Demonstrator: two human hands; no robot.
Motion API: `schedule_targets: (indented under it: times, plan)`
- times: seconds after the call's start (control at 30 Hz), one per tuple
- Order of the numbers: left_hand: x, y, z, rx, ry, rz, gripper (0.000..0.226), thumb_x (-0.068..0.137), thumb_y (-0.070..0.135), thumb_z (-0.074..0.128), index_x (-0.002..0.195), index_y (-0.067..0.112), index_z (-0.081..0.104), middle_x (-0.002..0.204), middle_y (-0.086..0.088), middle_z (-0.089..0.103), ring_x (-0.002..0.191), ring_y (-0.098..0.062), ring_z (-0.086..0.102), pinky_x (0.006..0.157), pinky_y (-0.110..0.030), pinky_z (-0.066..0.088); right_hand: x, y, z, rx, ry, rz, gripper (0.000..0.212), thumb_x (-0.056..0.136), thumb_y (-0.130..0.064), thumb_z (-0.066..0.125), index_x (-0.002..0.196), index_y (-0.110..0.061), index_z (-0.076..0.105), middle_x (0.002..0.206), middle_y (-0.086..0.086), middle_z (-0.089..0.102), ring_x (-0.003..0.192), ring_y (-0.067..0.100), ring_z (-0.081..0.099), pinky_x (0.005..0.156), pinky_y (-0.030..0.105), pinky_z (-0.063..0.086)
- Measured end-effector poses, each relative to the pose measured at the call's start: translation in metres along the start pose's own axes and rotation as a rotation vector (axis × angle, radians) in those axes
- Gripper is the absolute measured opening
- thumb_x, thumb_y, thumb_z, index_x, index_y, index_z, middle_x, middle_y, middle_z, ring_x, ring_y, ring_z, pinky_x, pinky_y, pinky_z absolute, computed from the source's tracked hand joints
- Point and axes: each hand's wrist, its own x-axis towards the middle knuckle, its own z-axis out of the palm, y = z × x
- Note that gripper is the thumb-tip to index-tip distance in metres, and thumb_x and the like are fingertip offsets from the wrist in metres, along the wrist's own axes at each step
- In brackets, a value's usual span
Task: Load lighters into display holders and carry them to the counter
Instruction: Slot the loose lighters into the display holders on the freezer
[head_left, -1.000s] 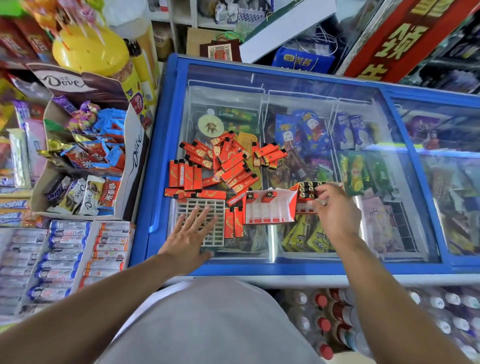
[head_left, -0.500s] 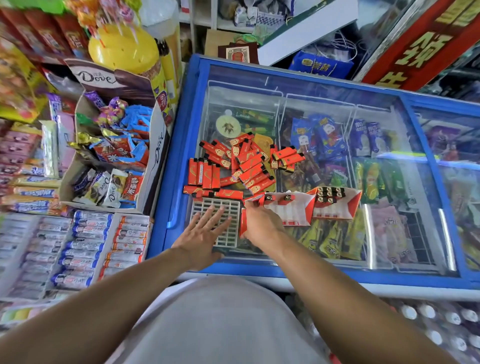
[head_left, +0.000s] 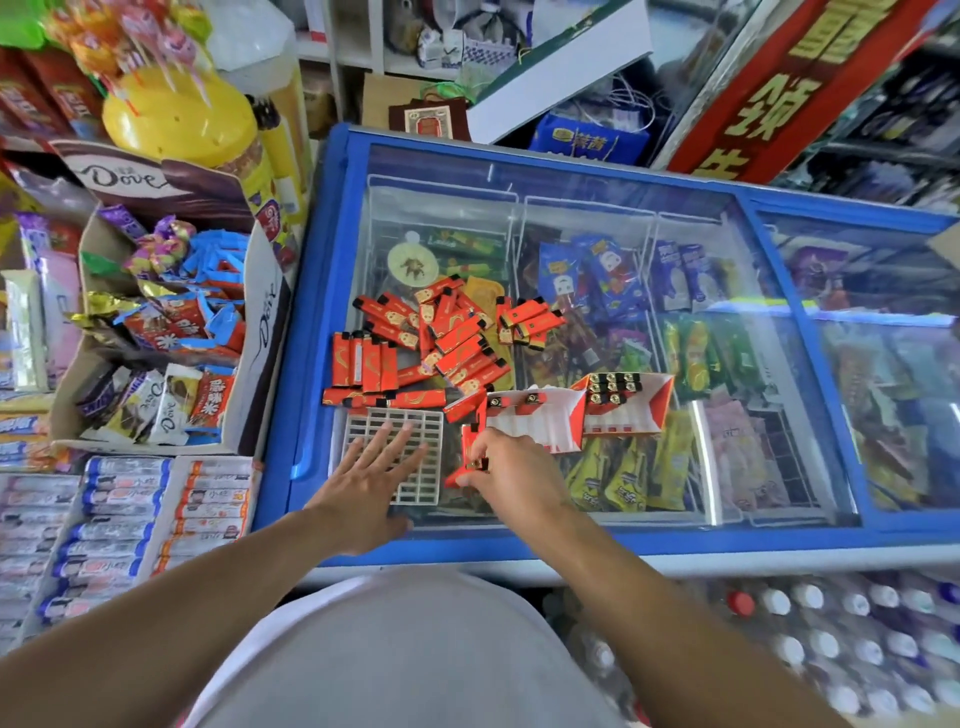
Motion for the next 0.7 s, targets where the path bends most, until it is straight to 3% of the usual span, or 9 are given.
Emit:
schedule_targets:
  times: [0.1, 0.2, 0.3, 0.37, 0.43, 0.57, 0.63, 0.7]
  plan:
    - [0.005, 0.009, 0.001, -0.127, 0.112, -0.013, 0.086, 0.096, 0.048, 0.058, 0.16, 0.031, 0.003, 0.166, 0.002, -0.019, 0.151, -0.022, -0.023, 0.124, -0.043, -0.008, -0.027, 0.028, -0.04, 0.06, 0.028, 0.038, 0.034, 0.08, -0.057, 0.074, 0.096, -0.029, 0.064, 0.078, -0.012, 0.065, 0.071, 0.009, 0.059, 0.057, 0.028, 0.04]
    - [0.007, 0.022, 0.001, -0.275, 0.392, -0.06, 0.064, 0.09, 0.03, 0.071, 0.149, 0.023, 0.045, 0.161, -0.003, 0.032, 0.151, -0.026, 0.022, 0.123, -0.042, 0.017, -0.045, 0.074, -0.086, 0.078, 0.062, 0.132, 0.028, 0.073, -0.054, 0.082, 0.08, -0.037, 0.06, 0.065, -0.014, 0.059, 0.062, 0.006, 0.057, 0.052, 0.025, 0.036]
    - [0.017, 0.042, -0.015, -0.279, 0.546, 0.026, 0.051, 0.092, 0.034, 0.063, 0.141, 0.024, 0.053, 0.149, 0.001, 0.046, 0.14, -0.024, 0.04, 0.116, -0.046, 0.034, -0.046, 0.125, -0.121, 0.141, 0.277, 0.264, 0.022, 0.077, -0.042, 0.083, 0.087, -0.035, 0.065, 0.068, -0.019, 0.055, 0.064, 0.005, 0.06, 0.053, 0.022, 0.036]
    - [0.029, 0.058, -0.03, -0.233, 0.558, 0.145, 0.054, 0.093, 0.039, 0.06, 0.144, 0.024, 0.05, 0.152, 0.002, 0.044, 0.141, -0.022, 0.038, 0.116, -0.044, 0.031, -0.038, 0.149, -0.13, 0.121, 0.372, 0.276, 0.021, 0.083, -0.04, 0.078, 0.098, -0.027, 0.071, 0.076, -0.018, 0.06, 0.069, 0.009, 0.061, 0.056, 0.02, 0.037]
    - [0.042, 0.078, -0.044, -0.149, 0.509, 0.26, 0.061, 0.093, 0.037, 0.065, 0.149, 0.025, 0.044, 0.157, 0.001, 0.037, 0.147, -0.022, 0.029, 0.12, -0.043, 0.024, -0.025, 0.161, -0.128, 0.048, 0.359, 0.229, 0.024, 0.089, -0.038, 0.072, 0.109, -0.024, 0.072, 0.092, -0.008, 0.071, 0.076, 0.012, 0.062, 0.059, 0.021, 0.04]
    - [0.061, 0.108, -0.052, 0.008, 0.324, 0.241, 0.07, 0.098, 0.044, 0.052, 0.159, 0.028, 0.02, 0.168, 0.002, -0.003, 0.153, -0.017, -0.014, 0.121, -0.036, -0.012, 0.003, 0.175, -0.104, -0.089, 0.309, 0.133, 0.025, 0.095, -0.038, 0.065, 0.119, -0.032, 0.068, 0.107, -0.005, 0.074, 0.087, 0.013, 0.07, 0.067, 0.023, 0.048]
    - [0.061, 0.11, -0.045, 0.085, 0.267, 0.2, 0.072, 0.099, 0.046, 0.048, 0.16, 0.028, 0.014, 0.164, 0.001, -0.021, 0.149, -0.019, -0.029, 0.123, -0.041, -0.014, 0.014, 0.181, -0.09, -0.113, 0.286, 0.139, 0.024, 0.095, -0.044, 0.062, 0.118, -0.037, 0.065, 0.106, -0.009, 0.075, 0.087, 0.012, 0.07, 0.073, 0.026, 0.055]
    - [0.055, 0.103, -0.034, 0.208, 0.243, 0.228, 0.079, 0.096, 0.046, 0.048, 0.161, 0.026, 0.007, 0.162, -0.006, -0.031, 0.147, -0.025, -0.034, 0.124, -0.049, -0.009, 0.022, 0.187, -0.079, -0.135, 0.268, 0.14, 0.024, 0.095, -0.049, 0.059, 0.117, -0.04, 0.061, 0.104, -0.012, 0.075, 0.081, 0.009, 0.069, 0.069, 0.029, 0.057]
